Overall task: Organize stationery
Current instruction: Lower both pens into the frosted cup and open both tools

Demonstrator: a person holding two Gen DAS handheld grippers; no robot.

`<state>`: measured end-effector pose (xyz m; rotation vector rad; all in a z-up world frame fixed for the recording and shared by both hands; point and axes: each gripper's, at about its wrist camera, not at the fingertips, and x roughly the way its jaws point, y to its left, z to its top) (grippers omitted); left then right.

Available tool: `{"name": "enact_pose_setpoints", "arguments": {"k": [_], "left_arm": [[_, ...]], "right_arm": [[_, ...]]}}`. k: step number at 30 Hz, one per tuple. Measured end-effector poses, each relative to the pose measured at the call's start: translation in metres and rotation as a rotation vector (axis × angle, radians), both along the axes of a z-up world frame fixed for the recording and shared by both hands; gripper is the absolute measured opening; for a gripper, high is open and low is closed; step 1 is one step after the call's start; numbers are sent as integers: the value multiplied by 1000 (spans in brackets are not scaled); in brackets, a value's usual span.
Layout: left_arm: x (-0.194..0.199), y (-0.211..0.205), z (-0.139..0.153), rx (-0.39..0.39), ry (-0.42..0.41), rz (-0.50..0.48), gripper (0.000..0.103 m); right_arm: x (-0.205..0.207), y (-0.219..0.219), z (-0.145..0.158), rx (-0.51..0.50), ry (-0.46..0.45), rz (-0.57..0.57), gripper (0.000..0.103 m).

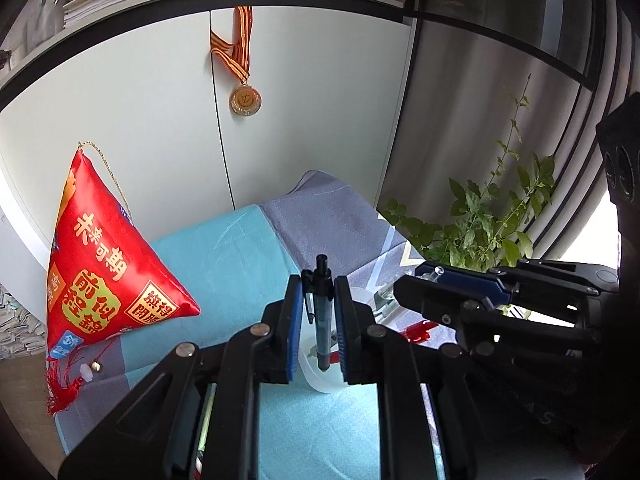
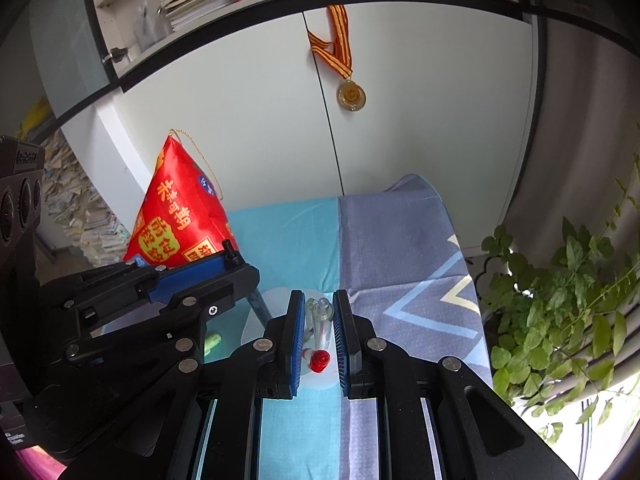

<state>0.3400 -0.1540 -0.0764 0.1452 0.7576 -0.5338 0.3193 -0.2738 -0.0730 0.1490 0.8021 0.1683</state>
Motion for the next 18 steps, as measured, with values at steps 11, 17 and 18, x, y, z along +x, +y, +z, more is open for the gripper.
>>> {"name": "enact_pose_setpoints", "arguments": {"k": [11, 17, 18], "left_arm": [[4, -1, -10, 17, 23, -5, 14], [4, -2, -10, 14, 21, -12, 15], [4, -1, -9, 12, 17, -11, 15]], "right_arm": [[4, -3, -7, 36, 23, 1, 15], [2, -2, -5, 34, 16, -2, 15], [2, -3, -5, 37, 16, -2, 15]]}}
